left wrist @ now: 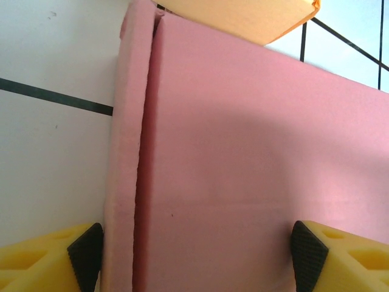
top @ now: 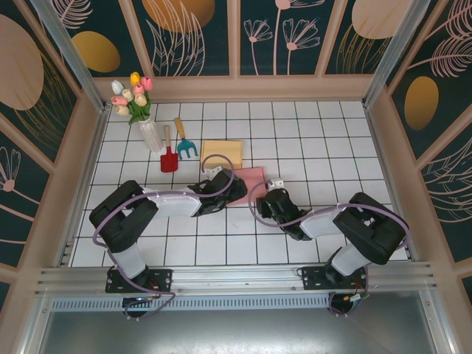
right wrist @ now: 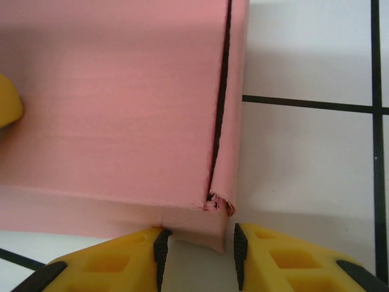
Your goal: Fold the paper box
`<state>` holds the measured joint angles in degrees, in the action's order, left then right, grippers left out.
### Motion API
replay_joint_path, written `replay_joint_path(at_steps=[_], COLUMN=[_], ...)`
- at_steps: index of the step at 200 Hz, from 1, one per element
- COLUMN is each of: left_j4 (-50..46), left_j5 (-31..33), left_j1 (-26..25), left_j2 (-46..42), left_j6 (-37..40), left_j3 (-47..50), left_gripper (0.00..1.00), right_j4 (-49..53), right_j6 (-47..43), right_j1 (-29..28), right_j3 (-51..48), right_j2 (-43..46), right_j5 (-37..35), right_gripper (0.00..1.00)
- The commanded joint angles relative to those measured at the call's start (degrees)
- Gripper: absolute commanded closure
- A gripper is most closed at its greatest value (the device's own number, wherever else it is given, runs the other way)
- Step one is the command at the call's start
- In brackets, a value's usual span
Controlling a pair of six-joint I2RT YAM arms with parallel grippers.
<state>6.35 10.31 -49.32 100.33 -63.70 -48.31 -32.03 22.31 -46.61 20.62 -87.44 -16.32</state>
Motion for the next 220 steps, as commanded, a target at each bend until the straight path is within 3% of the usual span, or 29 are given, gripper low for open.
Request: replay_joint_path(at_steps=[1,64,170,179,211,215,220], left_j4=[-9.2,-10.7,-15.5,-15.4,-13.4,-12.9,-11.9], left_j5=[-9.2,-8.8,-1.0,0.5,4.0,4.2,4.0], left_j1=[-3.9,-4.8,-4.7,-4.8,-4.2,-4.0,-3.6], left_j2=[1.3,-1.8,-12.5,-13.6,-15.0,-14.9,-14.8], left_j6=[3.1,2.7,5.1,6.7,16.5,17.8,19.6], left_j3=[2.8,2.5,1.0,0.6,-2.7,-3.1,-3.5], left_gripper=[0.19,0.17,0.13,0.13,0.13,0.13,0.13], right_j4=[-7.2,-1.4,9.8,11.2,16.2,16.5,17.0], right_j6=[-0.7,0.1,5.4,6.2,8.6,8.8,9.1], right_j1=[1.4,6.0,6.4,6.4,6.4,6.5,6.7], right_j3=[1.1,1.2,0.4,0.4,1.3,1.5,1.8], right_j2=[1.3,4.1,12.3,13.3,16.3,16.5,16.7], right_j5=[0.8,4.5,3.9,4.1,5.0,5.4,5.9], right_gripper=[0.62,0.6,0.62,0.65,0.92,1.0,1.0])
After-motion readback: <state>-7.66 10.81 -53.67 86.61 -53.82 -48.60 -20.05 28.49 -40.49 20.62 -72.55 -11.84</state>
